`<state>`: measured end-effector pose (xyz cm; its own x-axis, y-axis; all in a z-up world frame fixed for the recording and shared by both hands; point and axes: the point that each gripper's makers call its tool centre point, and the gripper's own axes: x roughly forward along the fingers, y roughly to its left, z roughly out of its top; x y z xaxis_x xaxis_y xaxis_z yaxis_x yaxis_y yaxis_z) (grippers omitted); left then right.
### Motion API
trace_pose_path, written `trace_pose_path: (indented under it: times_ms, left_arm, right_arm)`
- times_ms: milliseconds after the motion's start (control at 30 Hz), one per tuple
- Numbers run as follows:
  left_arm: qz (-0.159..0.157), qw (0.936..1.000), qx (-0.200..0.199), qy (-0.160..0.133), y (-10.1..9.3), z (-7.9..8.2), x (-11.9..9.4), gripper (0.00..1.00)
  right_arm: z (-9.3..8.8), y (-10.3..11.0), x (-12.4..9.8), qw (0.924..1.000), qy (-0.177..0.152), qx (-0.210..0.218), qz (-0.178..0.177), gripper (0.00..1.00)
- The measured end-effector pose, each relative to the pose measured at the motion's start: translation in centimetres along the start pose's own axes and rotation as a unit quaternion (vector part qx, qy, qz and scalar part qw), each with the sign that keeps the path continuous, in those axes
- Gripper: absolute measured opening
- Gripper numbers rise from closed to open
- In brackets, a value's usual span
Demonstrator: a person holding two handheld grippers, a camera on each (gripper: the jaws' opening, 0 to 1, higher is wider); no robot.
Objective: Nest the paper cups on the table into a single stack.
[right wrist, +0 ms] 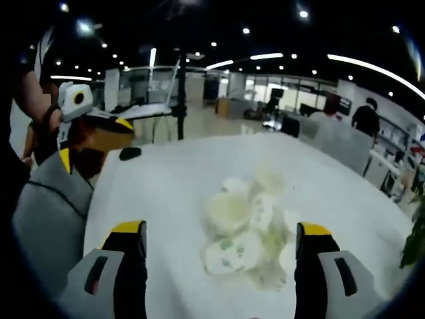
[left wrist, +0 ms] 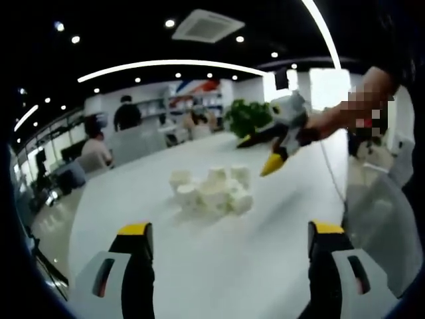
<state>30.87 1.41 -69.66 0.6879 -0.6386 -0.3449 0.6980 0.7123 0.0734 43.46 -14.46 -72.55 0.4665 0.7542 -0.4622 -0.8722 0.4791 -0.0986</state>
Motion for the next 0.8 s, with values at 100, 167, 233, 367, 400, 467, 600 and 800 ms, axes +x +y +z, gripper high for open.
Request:
trace_pose_path:
  times_ms: [100,167,233,367,400,467,600,800]
  left_arm:
    - [0.001,1.0000,-0.004,0.000,0.0,-0.2,0.0,0.97]
    - [0.004,1.0000,-0.004,0.000,0.0,-0.3,0.0,0.98]
    - [0.006,1.0000,-0.001,-0.001,0.0,-0.3,0.0,0.98]
    - [0.005,1.0000,-0.007,0.000,-0.1,-0.5,-0.2,0.97]
    - [0.004,1.0000,-0.008,0.001,-0.1,-0.5,-0.2,0.97]
    - [0.003,0.9999,-0.011,0.003,-0.2,-0.7,-0.2,0.97]
    - [0.000,0.9999,-0.011,-0.003,-0.4,-0.6,-0.1,0.97]
    - [-0.003,0.9999,-0.010,-0.005,-0.5,-0.6,0.2,0.97]
  right_arm:
    - [0.1,0.0,1.1,1.0000,0.002,0.002,0.006,0.89]
    - [0.0,0.2,2.2,0.9999,0.005,0.000,0.015,0.88]
    - [-0.2,0.3,3.0,0.9997,0.012,-0.002,0.020,0.88]
    - [0.3,0.5,4.4,0.9995,0.013,-0.015,0.027,0.85]
    - [0.4,0.4,4.8,0.9994,0.015,-0.017,0.027,0.83]
    - [0.3,0.3,5.4,0.9992,0.019,-0.018,0.029,0.78]
    - [-0.3,0.3,6.6,0.9989,0.031,-0.009,0.034,0.77]
    - [-0.5,-0.1,7.8,0.9986,0.039,-0.008,0.036,0.71]
